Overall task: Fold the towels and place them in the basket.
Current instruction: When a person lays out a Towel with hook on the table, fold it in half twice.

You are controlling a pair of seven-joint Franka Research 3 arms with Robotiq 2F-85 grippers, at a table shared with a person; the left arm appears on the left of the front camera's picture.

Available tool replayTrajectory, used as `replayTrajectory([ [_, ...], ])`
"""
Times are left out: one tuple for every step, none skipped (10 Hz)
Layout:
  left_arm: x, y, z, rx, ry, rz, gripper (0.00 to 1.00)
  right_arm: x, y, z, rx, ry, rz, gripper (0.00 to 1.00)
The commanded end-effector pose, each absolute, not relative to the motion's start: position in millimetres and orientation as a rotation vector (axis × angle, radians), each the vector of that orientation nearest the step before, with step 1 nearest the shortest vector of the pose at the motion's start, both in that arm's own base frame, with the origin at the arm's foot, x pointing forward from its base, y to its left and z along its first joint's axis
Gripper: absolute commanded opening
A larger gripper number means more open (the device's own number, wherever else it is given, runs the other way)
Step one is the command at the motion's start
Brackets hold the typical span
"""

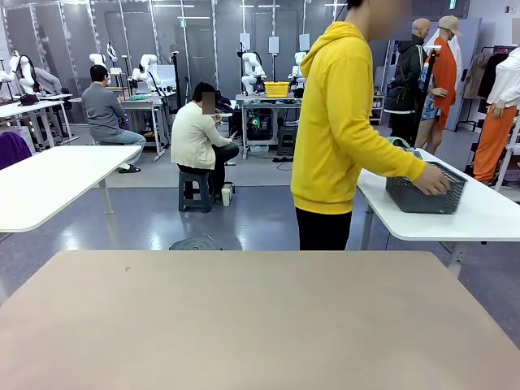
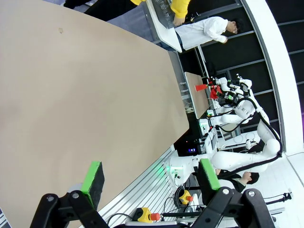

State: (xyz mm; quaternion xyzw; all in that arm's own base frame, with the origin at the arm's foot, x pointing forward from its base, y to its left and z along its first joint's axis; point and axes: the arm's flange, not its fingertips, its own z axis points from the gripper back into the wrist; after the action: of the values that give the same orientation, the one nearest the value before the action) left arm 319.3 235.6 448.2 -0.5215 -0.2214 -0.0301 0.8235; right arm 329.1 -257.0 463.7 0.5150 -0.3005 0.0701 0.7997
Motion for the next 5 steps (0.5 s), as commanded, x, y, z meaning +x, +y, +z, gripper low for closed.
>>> replayTrajectory([
  [320.7,237.0,447.7,-1.104,-0.483,-0.069,1.00,328.3,-258.3,464.2,1.111,-0.648,0.159,1.00],
  [320.7,237.0,447.7,-1.104,-0.483,-0.069,1.00,328.3,-258.3,464.2,1.111,-0.648,0.159,1.00],
  [320.7,237.0,447.7,-1.104,-0.483,-0.069,1.00,328.3,-258.3,464.2,1.111,-0.648,0.159,1.00],
  [320.7,237.0,447.7,-1.104,-0.483,-0.069,1.00,328.3,-258.3,464.2,1.111,-0.648,0.159,1.00],
  [320.7,237.0,447.7,-1.104,-0.483,-0.069,1.00,328.3,-258.3,464.2,1.111,-0.648,0.159,1.00],
])
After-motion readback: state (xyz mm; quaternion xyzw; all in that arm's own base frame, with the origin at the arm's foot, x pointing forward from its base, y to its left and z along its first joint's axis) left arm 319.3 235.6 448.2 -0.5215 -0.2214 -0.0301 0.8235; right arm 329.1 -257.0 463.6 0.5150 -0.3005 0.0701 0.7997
